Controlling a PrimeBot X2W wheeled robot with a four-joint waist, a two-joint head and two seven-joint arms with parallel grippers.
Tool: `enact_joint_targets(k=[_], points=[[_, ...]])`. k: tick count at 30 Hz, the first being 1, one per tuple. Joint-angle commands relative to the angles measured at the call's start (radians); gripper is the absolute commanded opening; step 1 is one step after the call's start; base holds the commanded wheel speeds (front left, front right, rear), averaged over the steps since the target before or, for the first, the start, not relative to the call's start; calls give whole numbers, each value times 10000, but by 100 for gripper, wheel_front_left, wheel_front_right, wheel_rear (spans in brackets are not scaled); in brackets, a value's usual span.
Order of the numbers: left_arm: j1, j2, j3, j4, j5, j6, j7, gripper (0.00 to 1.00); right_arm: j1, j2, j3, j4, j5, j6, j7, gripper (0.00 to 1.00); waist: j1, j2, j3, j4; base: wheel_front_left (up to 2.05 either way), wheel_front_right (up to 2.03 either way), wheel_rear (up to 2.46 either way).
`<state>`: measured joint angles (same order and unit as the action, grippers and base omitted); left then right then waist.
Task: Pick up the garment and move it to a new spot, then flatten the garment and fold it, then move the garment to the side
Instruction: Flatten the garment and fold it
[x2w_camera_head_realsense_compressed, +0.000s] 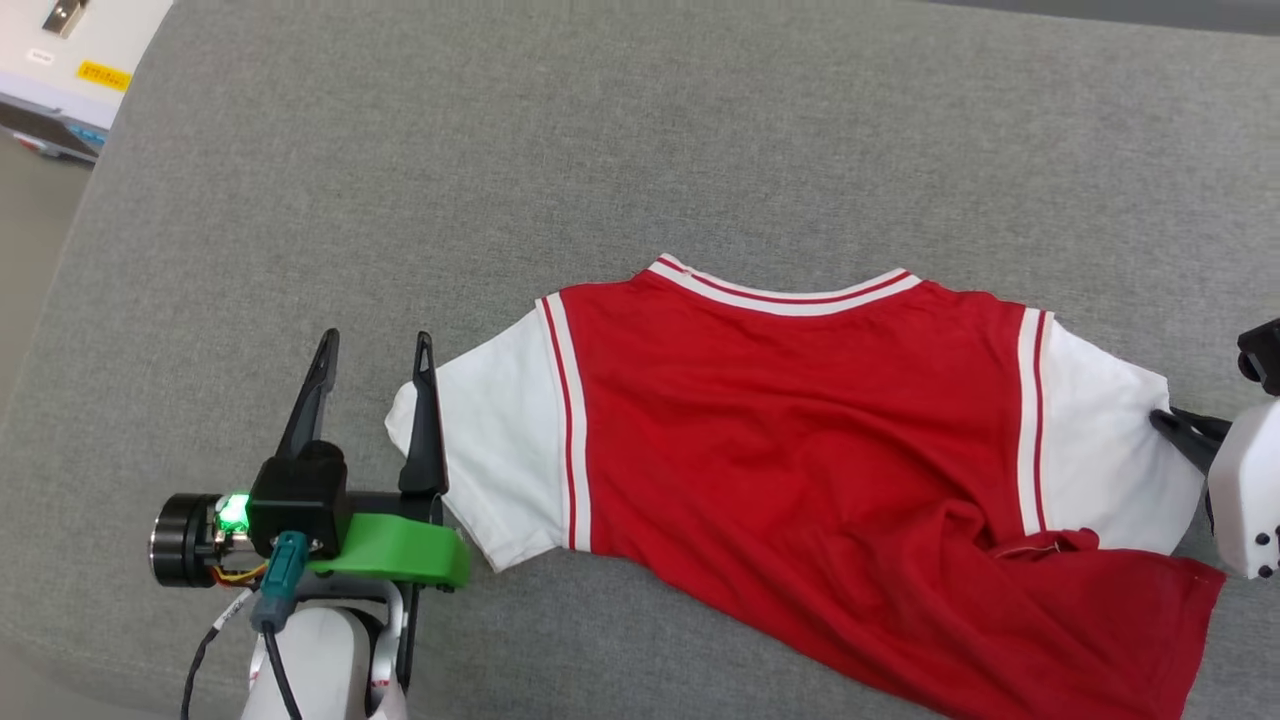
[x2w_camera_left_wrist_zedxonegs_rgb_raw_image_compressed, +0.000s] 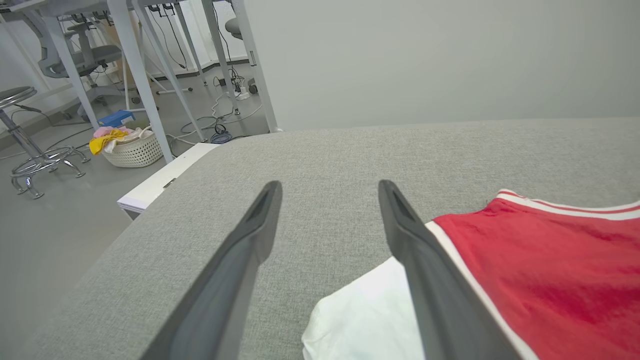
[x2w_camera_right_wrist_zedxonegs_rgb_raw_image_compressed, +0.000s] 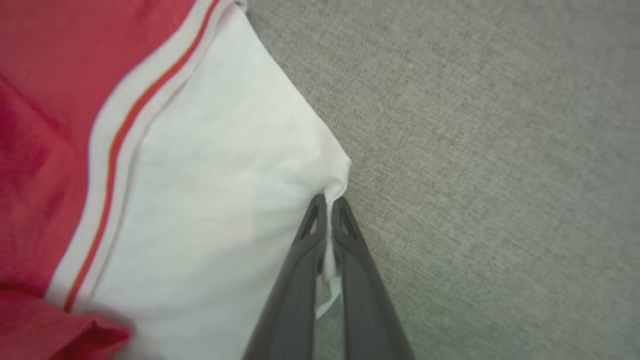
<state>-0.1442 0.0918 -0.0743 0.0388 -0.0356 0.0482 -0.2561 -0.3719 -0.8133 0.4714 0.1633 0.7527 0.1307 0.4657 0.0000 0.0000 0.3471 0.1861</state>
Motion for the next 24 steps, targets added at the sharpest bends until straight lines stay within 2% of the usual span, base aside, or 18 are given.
enact_joint_targets(k=[1, 4, 9, 12, 16, 20, 24], points=[[-159, 121, 54, 59, 16, -74, -57, 100, 35, 53, 39, 146, -26, 0, -165, 0, 0, 0, -407, -326, 0, 0, 0], [-375, 428, 110, 185, 7, -328, -57, 100, 151, -125, -347, 238, -50, 0, -665, 0, 0, 0, -709, -500, 0, 0, 0], [-1065, 1140, 129, 557, -312, -1164, -14, 100, 611, -415, -980, 389, -137, 0, -1115, 0, 0, 0, -1083, -747, 0, 0, 0], [-1645, 1617, -48, 733, -639, -1535, 483, 100, 874, -439, -1313, 407, -130, 0, -1251, 0, 0, 0, -1210, -863, 0, 0, 0], [-2567, 2391, -708, 880, -1536, -1761, 2072, 100, 1167, -415, -1553, 312, -297, 0, -1290, 0, 0, 0, -1287, -993, 0, 0, 0], [-3583, 3449, -2094, 799, -3524, -1783, 4508, 100, 1316, -264, -1693, 157, -486, 0, -1211, 0, 0, 0, -1263, -1113, 0, 0, 0], [-4577, 4405, -3067, 723, -5464, -1786, 6800, 100, 1311, -129, -1790, -49, -694, 0, -1107, 0, 0, 0, -1079, -1238, 0, 0, 0]])
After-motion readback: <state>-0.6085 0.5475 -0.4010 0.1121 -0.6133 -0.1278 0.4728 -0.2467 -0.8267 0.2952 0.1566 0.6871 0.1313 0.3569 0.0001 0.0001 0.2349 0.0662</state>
